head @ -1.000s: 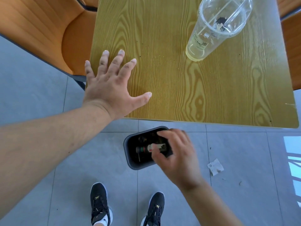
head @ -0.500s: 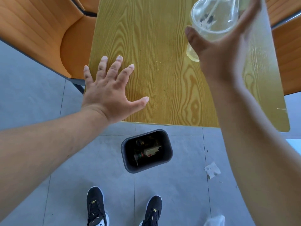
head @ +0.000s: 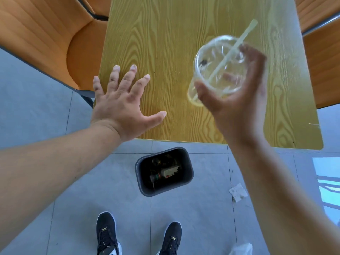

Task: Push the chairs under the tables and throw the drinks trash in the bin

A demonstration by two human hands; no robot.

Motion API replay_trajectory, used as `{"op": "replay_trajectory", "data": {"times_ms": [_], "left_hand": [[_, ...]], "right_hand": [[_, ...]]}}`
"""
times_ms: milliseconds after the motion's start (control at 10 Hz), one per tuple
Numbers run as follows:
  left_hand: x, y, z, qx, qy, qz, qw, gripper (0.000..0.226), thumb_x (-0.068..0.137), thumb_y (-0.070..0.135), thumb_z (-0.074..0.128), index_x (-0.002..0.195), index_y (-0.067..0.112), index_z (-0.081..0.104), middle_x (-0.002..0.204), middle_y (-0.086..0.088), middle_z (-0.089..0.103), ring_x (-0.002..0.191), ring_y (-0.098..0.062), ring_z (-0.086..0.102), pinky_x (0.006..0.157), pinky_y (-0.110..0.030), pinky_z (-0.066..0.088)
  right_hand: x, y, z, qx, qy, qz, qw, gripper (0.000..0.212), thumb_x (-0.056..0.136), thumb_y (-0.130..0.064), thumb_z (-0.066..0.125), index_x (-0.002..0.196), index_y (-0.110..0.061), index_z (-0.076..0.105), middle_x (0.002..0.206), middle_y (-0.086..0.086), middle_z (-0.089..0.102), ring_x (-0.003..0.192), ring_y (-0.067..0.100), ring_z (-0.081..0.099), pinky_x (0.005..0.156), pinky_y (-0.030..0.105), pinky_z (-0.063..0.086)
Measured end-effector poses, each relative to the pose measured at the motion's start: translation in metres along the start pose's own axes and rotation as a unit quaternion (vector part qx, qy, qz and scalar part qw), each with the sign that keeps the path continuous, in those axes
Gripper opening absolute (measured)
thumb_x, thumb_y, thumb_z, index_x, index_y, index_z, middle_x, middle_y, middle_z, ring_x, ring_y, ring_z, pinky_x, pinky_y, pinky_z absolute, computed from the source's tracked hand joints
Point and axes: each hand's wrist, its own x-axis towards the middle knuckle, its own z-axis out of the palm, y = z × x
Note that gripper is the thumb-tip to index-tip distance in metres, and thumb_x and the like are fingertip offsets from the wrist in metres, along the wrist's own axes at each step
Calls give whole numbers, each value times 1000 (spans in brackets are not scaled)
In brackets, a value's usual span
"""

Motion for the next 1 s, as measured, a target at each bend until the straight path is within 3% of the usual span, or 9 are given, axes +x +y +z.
{"op": "replay_trajectory", "data": {"times_ms": [200, 400, 500, 600, 700, 800, 1000], "left_hand": [[0, 0, -1, 0, -5, 0, 1000, 104, 75, 101, 29, 159, 40, 21, 174, 4, 10, 160, -27, -2, 122, -69, -4], [0, 1, -2, 0, -10, -4, 1000, 104, 75, 99, 31, 159, 39, 22, 174, 3, 10, 160, -28, -2, 122, -69, -5], [0, 1, -3, 0, -13, -4, 1000, 103, 75, 99, 32, 159, 39, 22, 174, 2, 10, 160, -28, -2, 122, -68, -6], [0, 1, -3, 2, -14, -3, 1000, 104, 75, 100, 31, 159, 39, 23, 174, 2, 11, 160, -28, -2, 122, -68, -5], [-1, 2, -5, 2, -19, -6, 1000, 105, 74, 101, 30, 159, 39, 23, 174, 2, 11, 160, -29, -2, 122, -69, -4], [-1, 2, -5, 3, -26, -3, 1000, 105, 74, 101, 30, 159, 40, 23, 174, 2, 11, 160, -28, -3, 122, -69, -4], [-3, 4, -9, 7, -33, 3, 999, 104, 74, 100, 29, 159, 40, 22, 175, 2, 9, 160, -28, -4, 122, -69, -5]], "right_hand": [[-96, -28, -23, 29, -73, 0, 997, 88, 75, -37, 93, 144, -16, 43, 145, 10, 54, 134, 34, 57, 102, 45, 55], [-157, -42, -28, 67, -134, -7, 989, 88, 74, -46, 91, 144, -18, 45, 151, 9, 48, 144, 26, 49, 98, 40, 57], [-171, -32, -23, 53, -150, 14, 987, 88, 75, -48, 91, 145, -20, 46, 154, 5, 47, 142, 21, 51, 96, 33, 57], [-180, -13, -14, -2, -188, 23, 982, 90, 76, -56, 87, 149, -29, 42, 160, -1, 41, 145, 13, 46, 103, 23, 49], [-191, 6, -3, -60, -284, 67, 954, 95, 75, -66, 81, 153, -42, 32, 167, -7, 31, 150, 12, 36, 106, 27, 40], [-204, 19, 3, -105, -329, 82, 935, 92, 79, -72, 72, 156, -44, 31, 168, -14, 27, 152, 10, 27, 108, 31, 39], [-213, 21, 7, -128, -320, 100, 933, 85, 84, -72, 66, 155, -40, 31, 166, -14, 32, 157, 11, 21, 117, 31, 30]]}}
